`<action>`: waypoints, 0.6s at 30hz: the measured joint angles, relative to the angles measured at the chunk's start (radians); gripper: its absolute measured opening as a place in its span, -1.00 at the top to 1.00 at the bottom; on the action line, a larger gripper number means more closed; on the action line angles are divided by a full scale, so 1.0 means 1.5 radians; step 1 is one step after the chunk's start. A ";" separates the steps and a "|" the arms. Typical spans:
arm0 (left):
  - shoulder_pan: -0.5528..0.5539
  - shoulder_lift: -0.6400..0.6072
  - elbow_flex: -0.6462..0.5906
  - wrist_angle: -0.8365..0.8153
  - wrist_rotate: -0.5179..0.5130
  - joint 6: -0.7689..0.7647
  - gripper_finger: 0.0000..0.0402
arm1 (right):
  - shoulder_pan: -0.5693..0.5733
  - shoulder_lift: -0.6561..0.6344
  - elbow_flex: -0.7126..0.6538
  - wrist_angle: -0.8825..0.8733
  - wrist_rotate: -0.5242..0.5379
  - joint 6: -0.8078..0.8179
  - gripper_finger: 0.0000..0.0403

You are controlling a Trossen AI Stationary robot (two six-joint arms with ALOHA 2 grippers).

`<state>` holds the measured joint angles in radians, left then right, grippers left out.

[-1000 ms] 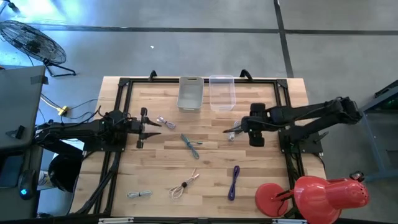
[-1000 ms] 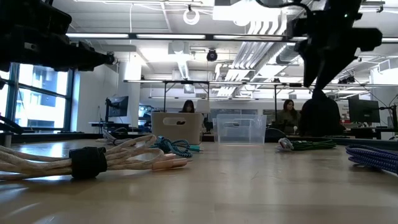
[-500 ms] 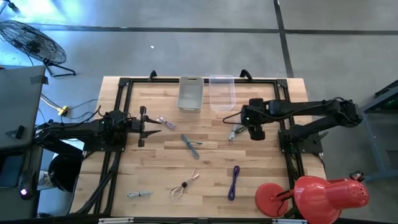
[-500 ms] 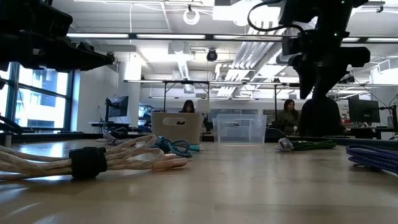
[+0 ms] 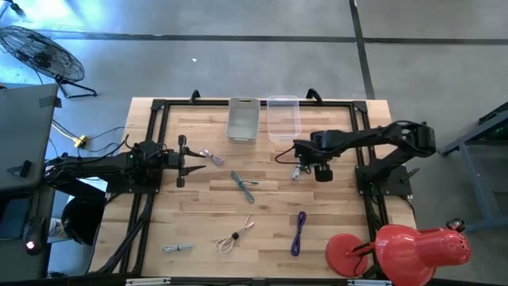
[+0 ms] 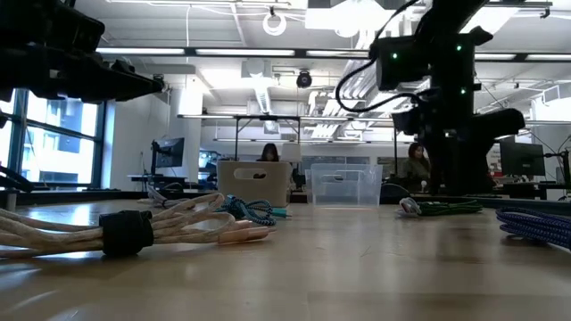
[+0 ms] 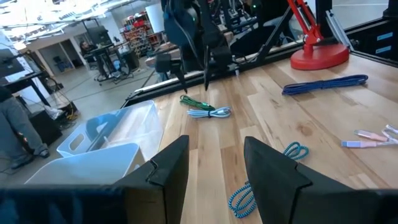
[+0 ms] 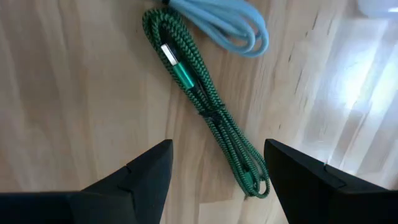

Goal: Pick & Place USB Port
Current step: Put the green and black charger cable into the gray bin

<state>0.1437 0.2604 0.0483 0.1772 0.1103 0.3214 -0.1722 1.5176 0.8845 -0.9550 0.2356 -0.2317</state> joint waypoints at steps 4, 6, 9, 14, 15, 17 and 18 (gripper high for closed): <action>0.000 0.000 0.000 0.000 0.000 0.000 0.24 | 0.000 0.018 0.000 0.005 -0.001 -0.009 -0.22; 0.000 0.000 0.000 0.000 0.000 0.000 0.24 | 0.000 0.024 0.000 0.012 -0.002 -0.011 -0.22; 0.000 0.000 0.000 0.000 0.000 0.000 0.24 | 0.000 0.032 0.000 0.020 -0.002 -0.011 -0.22; 0.000 0.000 0.000 0.000 0.000 0.000 0.24 | 0.000 0.033 0.000 0.024 -0.007 -0.014 -0.22; 0.000 0.000 0.000 0.000 0.002 -0.002 0.24 | -0.001 0.033 0.000 0.024 -0.009 -0.014 -0.22; 0.000 0.000 0.000 0.000 0.006 -0.002 0.24 | -0.004 0.033 0.000 0.026 -0.026 -0.014 -0.22; 0.000 0.000 0.000 0.000 0.007 -0.003 0.24 | -0.007 0.033 0.000 0.031 -0.034 -0.014 -0.22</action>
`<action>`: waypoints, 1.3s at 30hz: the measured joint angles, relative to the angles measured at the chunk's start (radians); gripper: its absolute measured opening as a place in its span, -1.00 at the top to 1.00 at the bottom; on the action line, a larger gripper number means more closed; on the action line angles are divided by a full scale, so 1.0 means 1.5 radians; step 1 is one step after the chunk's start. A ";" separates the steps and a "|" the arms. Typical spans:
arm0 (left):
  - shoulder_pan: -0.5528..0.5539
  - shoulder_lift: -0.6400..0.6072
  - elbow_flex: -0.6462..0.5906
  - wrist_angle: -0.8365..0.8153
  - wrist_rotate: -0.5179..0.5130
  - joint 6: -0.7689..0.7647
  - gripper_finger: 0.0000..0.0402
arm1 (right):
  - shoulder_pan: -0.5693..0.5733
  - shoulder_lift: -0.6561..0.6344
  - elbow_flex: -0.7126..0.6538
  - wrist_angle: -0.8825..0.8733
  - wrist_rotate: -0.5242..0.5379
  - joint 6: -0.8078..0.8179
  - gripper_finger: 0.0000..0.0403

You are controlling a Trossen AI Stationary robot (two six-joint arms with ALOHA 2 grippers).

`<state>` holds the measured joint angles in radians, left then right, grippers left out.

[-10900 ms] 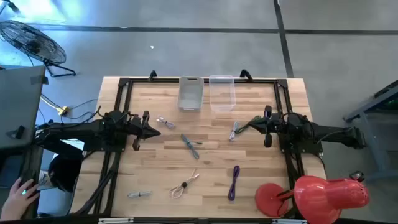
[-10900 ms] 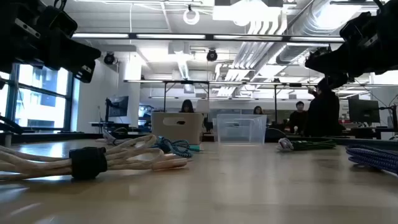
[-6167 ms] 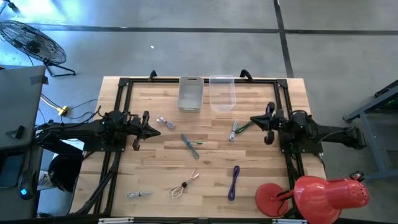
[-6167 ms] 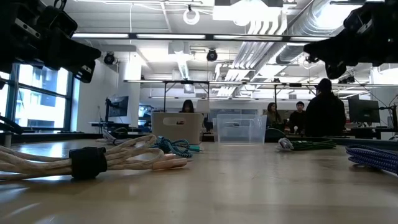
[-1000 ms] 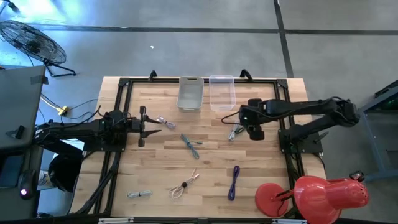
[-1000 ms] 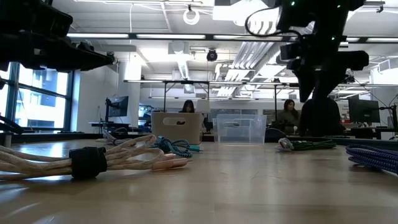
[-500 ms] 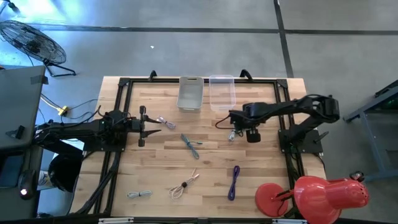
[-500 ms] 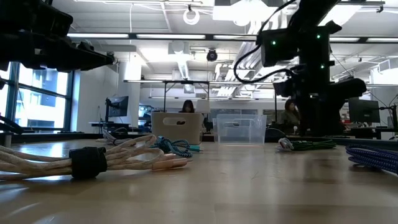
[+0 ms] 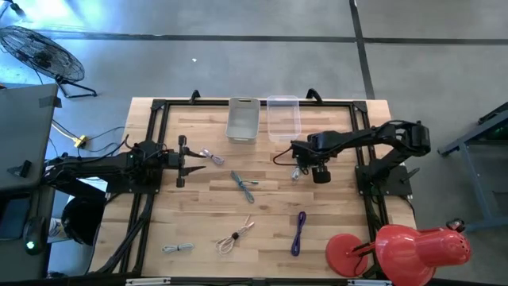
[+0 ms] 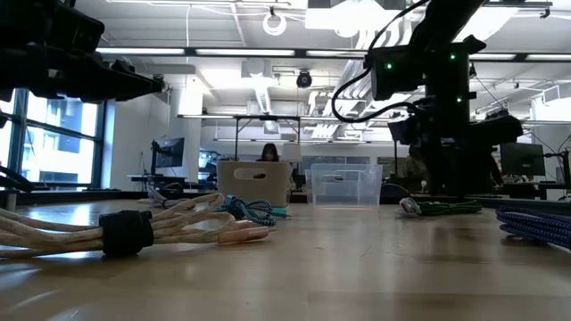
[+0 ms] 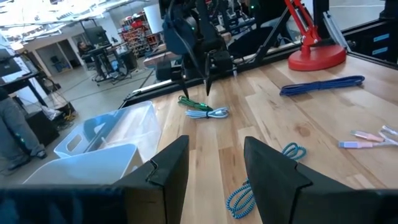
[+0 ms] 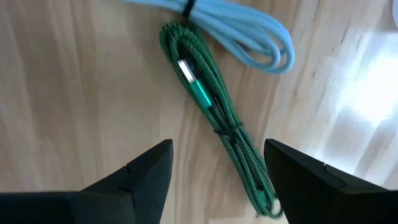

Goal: Pick & Place USB Port
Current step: Put the green and black charger cable into the gray bin

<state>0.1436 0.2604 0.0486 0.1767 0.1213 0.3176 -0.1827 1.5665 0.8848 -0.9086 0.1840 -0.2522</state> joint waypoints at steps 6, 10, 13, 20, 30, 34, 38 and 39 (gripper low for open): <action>0.000 0.000 0.000 -0.006 0.001 -0.005 0.24 | -0.015 0.000 0.000 0.004 -0.003 0.009 -0.22; 0.000 0.000 0.000 -0.017 0.001 -0.005 0.24 | -0.023 0.000 0.000 0.004 -0.007 0.010 -0.22; 0.000 0.000 0.000 -0.015 0.001 -0.005 0.24 | -0.026 0.000 0.000 0.003 -0.014 0.011 -0.22; 0.000 0.000 0.000 -0.015 0.001 -0.006 0.24 | -0.026 0.000 0.000 0.005 -0.025 0.011 -0.22; 0.000 0.000 0.000 -0.015 0.001 -0.006 0.24 | -0.027 0.000 -0.010 0.025 -0.038 0.016 -0.22; 0.000 0.000 0.001 -0.015 0.001 -0.006 0.24 | -0.031 0.000 -0.057 0.067 -0.049 0.017 -0.22; 0.000 0.000 0.001 -0.015 0.008 -0.006 0.24 | -0.035 -0.005 -0.100 0.113 -0.018 0.011 -0.22; 0.000 0.000 0.001 -0.015 0.011 -0.007 0.24 | -0.036 -0.005 -0.109 0.123 -0.015 0.011 -0.22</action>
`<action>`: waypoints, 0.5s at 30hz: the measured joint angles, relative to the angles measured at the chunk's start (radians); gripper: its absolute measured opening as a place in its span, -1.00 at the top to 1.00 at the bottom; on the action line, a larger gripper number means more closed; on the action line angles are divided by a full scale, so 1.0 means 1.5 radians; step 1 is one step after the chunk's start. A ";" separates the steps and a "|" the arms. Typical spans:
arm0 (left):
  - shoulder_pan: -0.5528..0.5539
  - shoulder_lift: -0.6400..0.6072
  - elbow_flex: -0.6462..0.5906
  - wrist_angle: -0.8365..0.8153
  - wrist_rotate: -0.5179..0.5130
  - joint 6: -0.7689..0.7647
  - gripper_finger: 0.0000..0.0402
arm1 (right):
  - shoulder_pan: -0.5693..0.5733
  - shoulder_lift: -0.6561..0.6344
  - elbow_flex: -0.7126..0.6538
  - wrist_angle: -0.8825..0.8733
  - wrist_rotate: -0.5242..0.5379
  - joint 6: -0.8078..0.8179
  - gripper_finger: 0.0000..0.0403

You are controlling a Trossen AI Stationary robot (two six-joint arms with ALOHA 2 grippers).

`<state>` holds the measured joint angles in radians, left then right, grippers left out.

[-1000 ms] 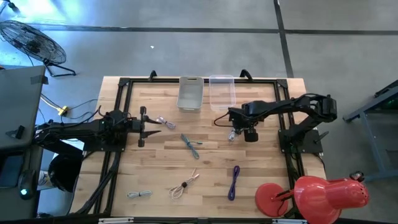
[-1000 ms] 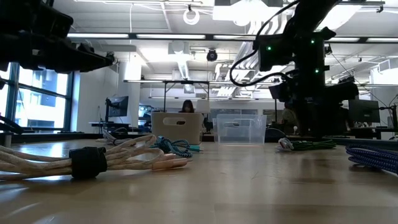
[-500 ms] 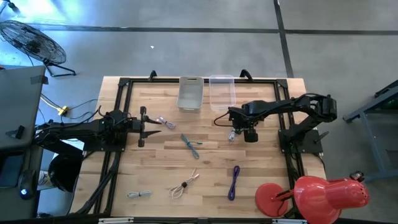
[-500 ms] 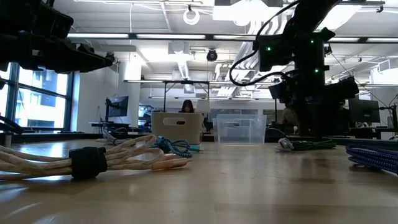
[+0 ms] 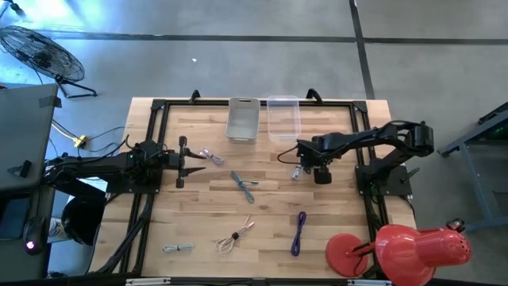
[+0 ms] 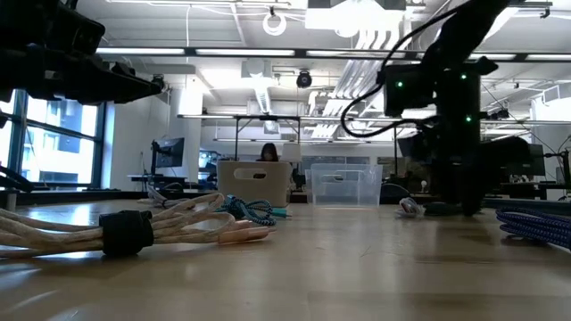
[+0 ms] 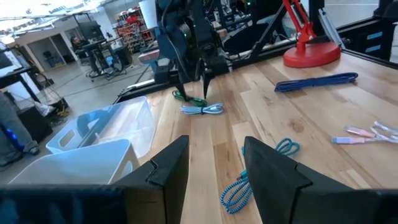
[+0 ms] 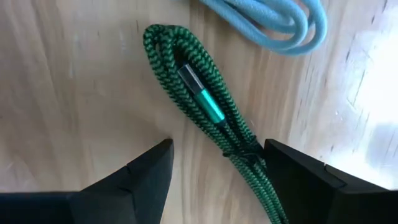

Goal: Pick & Place USB Port
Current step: Put the green and black charger cable into the gray bin

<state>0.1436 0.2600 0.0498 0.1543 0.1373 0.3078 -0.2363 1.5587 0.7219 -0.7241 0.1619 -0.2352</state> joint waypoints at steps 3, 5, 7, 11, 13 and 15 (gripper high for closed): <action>0.000 0.000 0.000 0.000 0.003 0.000 0.24 | -0.003 -0.001 -0.011 0.017 0.005 0.000 -0.18; 0.000 0.000 0.000 0.000 0.003 0.000 0.24 | -0.002 -0.001 -0.012 0.023 0.008 -0.001 -0.09; 0.000 0.000 0.000 0.000 0.003 0.000 0.24 | -0.002 0.000 -0.013 0.026 0.006 -0.001 0.07; 0.000 0.000 0.000 0.000 0.005 0.000 0.24 | -0.002 0.001 -0.014 0.030 -0.004 -0.001 0.57; 0.000 0.000 0.000 0.000 0.005 0.000 0.24 | -0.002 0.002 -0.014 0.036 0.004 0.003 0.85; 0.000 0.000 0.000 0.000 0.005 0.000 0.24 | -0.001 0.003 -0.015 0.044 0.024 0.027 0.88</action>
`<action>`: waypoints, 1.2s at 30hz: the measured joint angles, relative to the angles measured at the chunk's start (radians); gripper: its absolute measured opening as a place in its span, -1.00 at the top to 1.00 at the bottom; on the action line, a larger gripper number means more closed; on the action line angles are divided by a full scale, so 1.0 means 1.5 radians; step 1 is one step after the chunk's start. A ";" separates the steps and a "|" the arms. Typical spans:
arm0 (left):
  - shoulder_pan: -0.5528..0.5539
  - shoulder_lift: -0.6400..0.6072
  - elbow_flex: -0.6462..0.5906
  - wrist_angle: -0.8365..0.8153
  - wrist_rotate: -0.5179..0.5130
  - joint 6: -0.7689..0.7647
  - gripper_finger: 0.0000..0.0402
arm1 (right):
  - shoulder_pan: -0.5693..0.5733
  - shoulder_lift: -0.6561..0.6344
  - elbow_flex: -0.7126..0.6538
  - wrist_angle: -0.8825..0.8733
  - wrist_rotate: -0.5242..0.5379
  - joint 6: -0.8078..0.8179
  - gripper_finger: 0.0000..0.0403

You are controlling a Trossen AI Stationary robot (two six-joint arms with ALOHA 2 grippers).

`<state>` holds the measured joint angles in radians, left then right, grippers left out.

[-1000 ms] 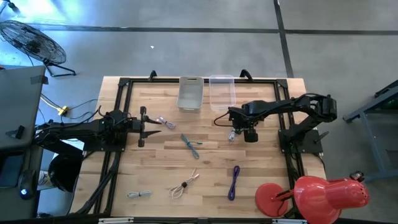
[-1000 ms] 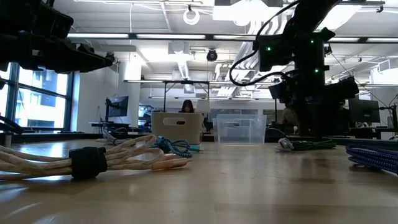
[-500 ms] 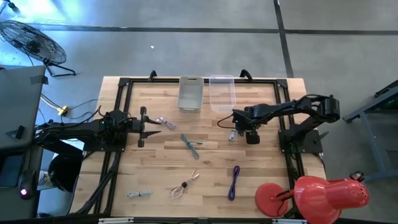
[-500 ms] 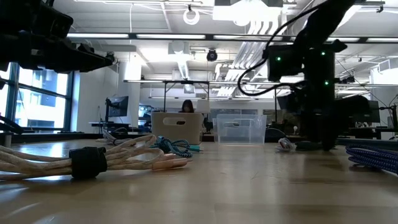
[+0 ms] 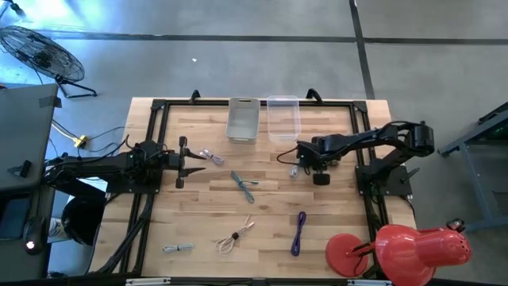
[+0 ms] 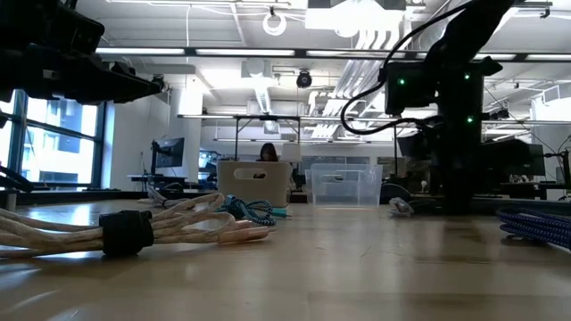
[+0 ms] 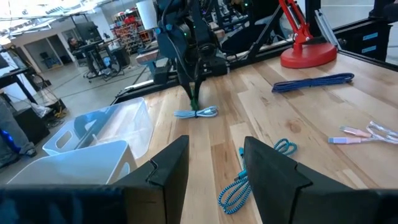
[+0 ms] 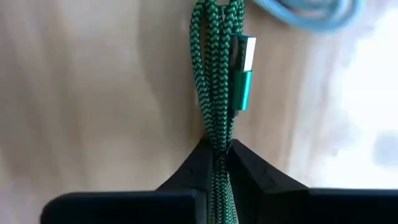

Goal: Pick & Place USB Port
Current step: Put the green and black charger cable into the gray bin

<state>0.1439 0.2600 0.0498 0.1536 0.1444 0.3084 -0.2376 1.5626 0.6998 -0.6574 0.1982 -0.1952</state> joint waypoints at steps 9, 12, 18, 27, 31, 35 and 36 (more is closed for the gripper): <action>0.000 0.000 0.000 0.000 0.004 -0.021 0.24 | 0.053 -0.006 0.012 -0.009 0.119 0.074 0.88; 0.000 0.000 0.000 0.000 0.004 -0.032 0.24 | 0.081 -0.019 0.038 -0.050 0.161 0.099 0.88; 0.000 0.000 0.000 0.026 0.004 -0.034 0.24 | 0.153 -0.023 0.119 -0.193 0.221 0.172 0.88; 0.000 0.000 0.000 0.191 0.011 -0.051 0.24 | 0.271 -0.024 0.282 -0.249 0.325 0.203 0.88; 0.000 0.001 0.000 0.261 0.021 -0.052 0.24 | 0.320 -0.024 0.350 -0.208 0.379 0.174 0.88; 0.000 0.012 0.000 0.308 0.021 -0.058 0.24 | 0.352 -0.025 0.377 -0.087 0.384 0.087 0.88; -0.001 0.020 0.000 0.319 0.021 -0.059 0.24 | 0.356 -0.025 0.377 -0.046 0.378 0.058 0.88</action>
<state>0.1431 0.2904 0.0498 0.6318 0.1764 0.2195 0.2965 1.5257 1.2652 -0.7261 0.7658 -0.1088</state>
